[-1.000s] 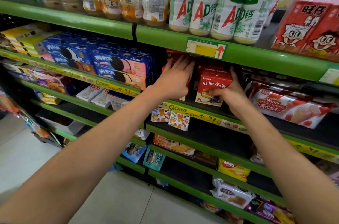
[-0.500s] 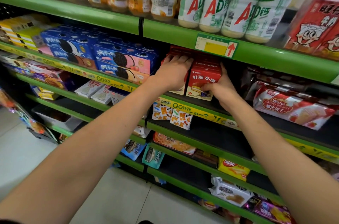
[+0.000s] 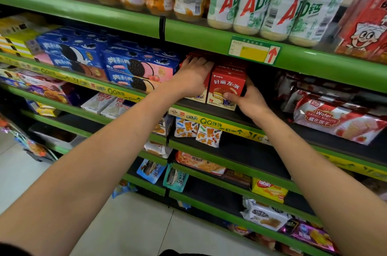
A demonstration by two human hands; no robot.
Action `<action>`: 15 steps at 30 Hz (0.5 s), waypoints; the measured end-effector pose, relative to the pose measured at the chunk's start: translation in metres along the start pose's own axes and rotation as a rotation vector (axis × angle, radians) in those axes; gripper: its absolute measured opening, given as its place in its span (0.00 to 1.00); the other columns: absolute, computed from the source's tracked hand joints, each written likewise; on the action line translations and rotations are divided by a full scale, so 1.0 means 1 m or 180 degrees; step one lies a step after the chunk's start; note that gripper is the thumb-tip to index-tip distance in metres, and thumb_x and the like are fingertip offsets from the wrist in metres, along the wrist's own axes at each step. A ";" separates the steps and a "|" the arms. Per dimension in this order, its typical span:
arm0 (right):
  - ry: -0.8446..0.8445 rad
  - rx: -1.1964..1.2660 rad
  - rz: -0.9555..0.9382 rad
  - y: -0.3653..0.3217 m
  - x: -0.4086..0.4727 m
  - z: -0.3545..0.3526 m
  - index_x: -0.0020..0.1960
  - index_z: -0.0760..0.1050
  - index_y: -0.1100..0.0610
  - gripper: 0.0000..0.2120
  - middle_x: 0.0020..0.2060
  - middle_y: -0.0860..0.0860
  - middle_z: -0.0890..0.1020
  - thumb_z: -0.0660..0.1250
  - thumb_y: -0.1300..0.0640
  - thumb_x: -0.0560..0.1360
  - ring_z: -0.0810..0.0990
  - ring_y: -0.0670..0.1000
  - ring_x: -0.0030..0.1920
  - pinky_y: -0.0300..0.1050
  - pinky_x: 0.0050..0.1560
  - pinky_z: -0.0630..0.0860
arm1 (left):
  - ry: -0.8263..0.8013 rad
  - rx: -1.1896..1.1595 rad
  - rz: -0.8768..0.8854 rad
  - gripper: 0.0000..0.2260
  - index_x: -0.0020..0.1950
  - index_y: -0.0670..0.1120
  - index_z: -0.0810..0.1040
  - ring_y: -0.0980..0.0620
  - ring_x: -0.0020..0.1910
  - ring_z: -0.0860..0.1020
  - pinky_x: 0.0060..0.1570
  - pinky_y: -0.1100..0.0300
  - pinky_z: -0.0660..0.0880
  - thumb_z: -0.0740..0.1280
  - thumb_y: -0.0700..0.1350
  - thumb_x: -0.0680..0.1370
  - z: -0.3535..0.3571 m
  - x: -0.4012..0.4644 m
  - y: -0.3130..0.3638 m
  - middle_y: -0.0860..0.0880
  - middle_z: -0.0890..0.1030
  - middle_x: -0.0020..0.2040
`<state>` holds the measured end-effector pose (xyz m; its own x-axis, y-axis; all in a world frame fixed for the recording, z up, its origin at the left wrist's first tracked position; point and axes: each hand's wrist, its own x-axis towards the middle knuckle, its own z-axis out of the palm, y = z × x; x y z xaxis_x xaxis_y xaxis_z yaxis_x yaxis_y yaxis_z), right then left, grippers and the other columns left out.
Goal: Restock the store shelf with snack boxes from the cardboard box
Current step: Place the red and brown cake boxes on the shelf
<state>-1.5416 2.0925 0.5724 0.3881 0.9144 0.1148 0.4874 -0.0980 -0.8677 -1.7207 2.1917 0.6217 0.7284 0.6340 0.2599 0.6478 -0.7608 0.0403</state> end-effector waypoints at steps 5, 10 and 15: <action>-0.0039 -0.0370 -0.0008 0.001 -0.004 0.004 0.72 0.63 0.47 0.32 0.62 0.46 0.78 0.73 0.43 0.74 0.76 0.46 0.60 0.43 0.58 0.71 | -0.0016 -0.0089 -0.0099 0.29 0.74 0.44 0.65 0.39 0.69 0.66 0.71 0.45 0.56 0.67 0.45 0.73 0.003 0.002 -0.002 0.40 0.71 0.68; -0.0279 -0.0509 0.0067 -0.004 -0.005 0.006 0.78 0.54 0.49 0.37 0.68 0.48 0.75 0.68 0.41 0.76 0.74 0.50 0.66 0.46 0.65 0.70 | 0.0000 -0.0150 -0.0146 0.29 0.74 0.45 0.65 0.40 0.69 0.67 0.70 0.46 0.57 0.67 0.47 0.74 0.002 0.000 0.001 0.41 0.71 0.68; -0.0353 -0.0357 0.0166 -0.007 -0.007 0.002 0.75 0.58 0.47 0.33 0.63 0.45 0.77 0.69 0.41 0.76 0.75 0.47 0.60 0.42 0.58 0.69 | 0.0118 -0.0120 -0.0107 0.29 0.75 0.44 0.65 0.40 0.69 0.66 0.72 0.46 0.55 0.67 0.47 0.75 -0.003 -0.009 0.004 0.41 0.70 0.69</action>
<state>-1.5495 2.0875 0.5769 0.3296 0.9441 0.0114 0.5554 -0.1841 -0.8109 -1.7253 2.1824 0.6227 0.6970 0.6543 0.2934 0.6625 -0.7442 0.0858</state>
